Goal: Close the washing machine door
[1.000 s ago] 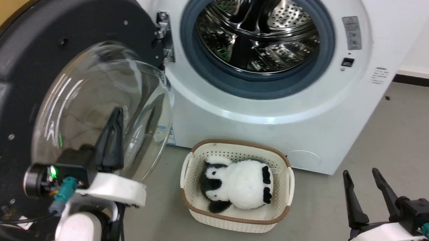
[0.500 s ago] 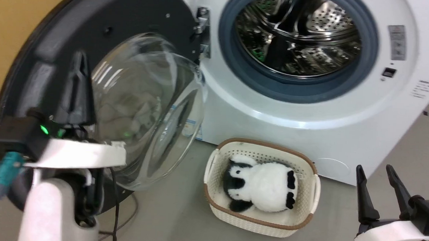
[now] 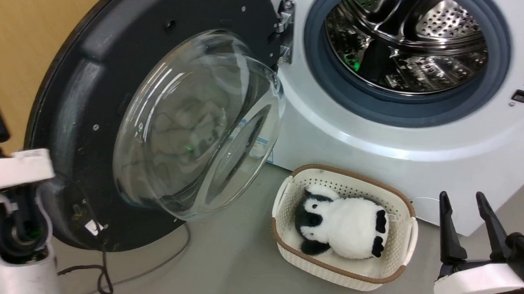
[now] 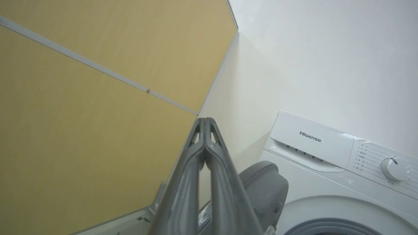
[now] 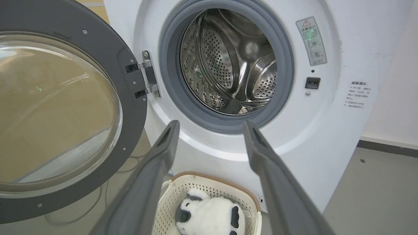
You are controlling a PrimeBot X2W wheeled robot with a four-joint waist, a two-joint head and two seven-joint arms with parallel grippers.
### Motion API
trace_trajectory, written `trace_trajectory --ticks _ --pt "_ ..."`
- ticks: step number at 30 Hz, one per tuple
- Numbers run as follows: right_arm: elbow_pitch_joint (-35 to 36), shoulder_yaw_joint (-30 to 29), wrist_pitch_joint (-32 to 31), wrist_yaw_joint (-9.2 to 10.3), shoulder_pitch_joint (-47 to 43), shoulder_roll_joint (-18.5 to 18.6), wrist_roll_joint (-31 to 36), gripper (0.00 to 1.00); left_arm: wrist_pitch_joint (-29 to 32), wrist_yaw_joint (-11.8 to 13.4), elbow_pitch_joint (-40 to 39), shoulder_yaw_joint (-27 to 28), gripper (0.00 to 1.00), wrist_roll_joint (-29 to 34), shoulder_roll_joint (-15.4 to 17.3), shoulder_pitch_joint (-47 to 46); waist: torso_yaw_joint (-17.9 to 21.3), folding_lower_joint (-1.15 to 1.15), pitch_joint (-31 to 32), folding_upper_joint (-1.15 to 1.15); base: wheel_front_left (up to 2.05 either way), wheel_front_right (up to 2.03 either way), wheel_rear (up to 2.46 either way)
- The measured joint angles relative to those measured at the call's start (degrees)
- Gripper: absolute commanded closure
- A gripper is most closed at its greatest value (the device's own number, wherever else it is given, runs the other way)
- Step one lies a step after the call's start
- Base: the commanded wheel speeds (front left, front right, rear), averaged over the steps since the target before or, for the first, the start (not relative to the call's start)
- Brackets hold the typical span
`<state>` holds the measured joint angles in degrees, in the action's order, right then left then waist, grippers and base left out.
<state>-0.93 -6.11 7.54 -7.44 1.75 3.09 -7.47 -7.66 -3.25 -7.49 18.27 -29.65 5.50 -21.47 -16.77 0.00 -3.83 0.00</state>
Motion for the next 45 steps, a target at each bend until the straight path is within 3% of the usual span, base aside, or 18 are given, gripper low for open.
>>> trace_trajectory --ticks 9,17,25,35,45 --pt "-0.25 -1.19 1.16 0.0 0.29 0.0 -0.21 0.0 0.94 -0.6 7.98 5.8 1.0 -13.04 1.62 0.09 -2.29 0.0 -1.06 0.0 0.0 0.0 0.0" --pt "-0.44 -1.79 1.94 0.0 1.23 0.0 -0.75 0.0 7.23 -1.08 15.27 6.6 1.0 -24.14 2.37 0.76 -4.32 0.0 -2.43 0.0 0.0 0.0 0.0" --pt "-0.46 -3.13 2.94 0.0 1.76 -0.01 -1.14 0.0 15.44 -1.58 21.16 6.7 1.0 -35.22 1.12 1.19 -6.31 0.0 -3.72 0.0 0.0 0.0 0.0" --pt "-0.45 -4.63 3.78 0.0 2.31 -0.01 -1.65 0.0 23.77 -2.18 21.4 5.1 1.0 -42.76 -1.22 3.92 -8.6 0.0 -4.81 0.0 0.0 0.0 0.0" --pt "-0.59 -4.85 5.44 0.0 3.6 -0.01 -2.2 0.0 30.38 -2.97 14.8 -1.67 1.0 -50.23 -1.86 10.79 -11.58 0.0 -5.9 0.0 0.0 0.0 0.0"
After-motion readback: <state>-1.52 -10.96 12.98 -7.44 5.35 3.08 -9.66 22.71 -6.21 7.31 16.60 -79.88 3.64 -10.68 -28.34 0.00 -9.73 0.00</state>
